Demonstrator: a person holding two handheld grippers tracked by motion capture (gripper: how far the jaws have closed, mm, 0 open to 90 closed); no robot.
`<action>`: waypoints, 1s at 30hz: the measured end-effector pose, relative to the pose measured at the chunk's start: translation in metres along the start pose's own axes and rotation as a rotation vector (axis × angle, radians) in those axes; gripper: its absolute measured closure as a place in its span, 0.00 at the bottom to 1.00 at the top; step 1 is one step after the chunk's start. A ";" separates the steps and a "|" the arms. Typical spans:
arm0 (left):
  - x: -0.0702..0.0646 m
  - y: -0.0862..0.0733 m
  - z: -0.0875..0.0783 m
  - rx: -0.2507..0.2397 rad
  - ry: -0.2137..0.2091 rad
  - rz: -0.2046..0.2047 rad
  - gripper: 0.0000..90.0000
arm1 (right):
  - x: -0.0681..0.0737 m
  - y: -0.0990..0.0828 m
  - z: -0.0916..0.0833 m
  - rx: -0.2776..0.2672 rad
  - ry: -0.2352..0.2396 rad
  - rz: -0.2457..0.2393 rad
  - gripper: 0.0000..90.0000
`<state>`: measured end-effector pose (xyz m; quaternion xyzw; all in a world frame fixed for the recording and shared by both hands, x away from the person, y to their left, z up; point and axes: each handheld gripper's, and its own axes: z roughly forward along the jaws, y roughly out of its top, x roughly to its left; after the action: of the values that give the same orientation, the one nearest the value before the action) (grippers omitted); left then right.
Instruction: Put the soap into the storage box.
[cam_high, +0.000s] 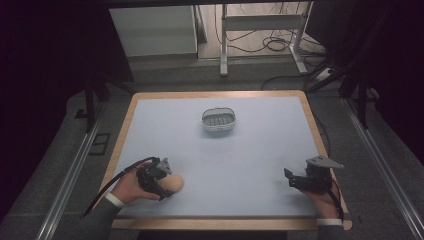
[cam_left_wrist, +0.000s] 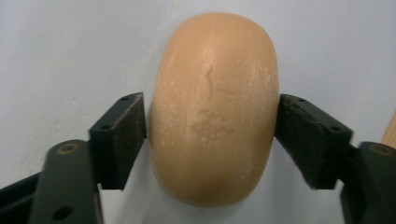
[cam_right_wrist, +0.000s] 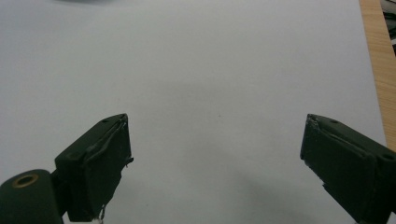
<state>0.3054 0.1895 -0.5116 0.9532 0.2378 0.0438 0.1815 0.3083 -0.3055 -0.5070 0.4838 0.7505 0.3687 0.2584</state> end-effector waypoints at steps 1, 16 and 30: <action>0.001 0.002 0.001 0.004 -0.006 0.003 0.27 | 0.000 0.000 0.000 0.000 0.000 -0.001 0.09; 0.005 0.003 -0.006 -0.020 -0.014 -0.013 0.36 | -0.003 -0.001 -0.001 -0.001 -0.009 0.005 0.09; 0.012 0.010 -0.019 -0.078 0.014 -0.043 0.36 | -0.005 -0.001 -0.001 0.003 -0.014 0.015 0.09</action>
<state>0.3176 0.1932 -0.4904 0.9397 0.2575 0.0558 0.2180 0.3088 -0.3103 -0.5072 0.4924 0.7455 0.3661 0.2602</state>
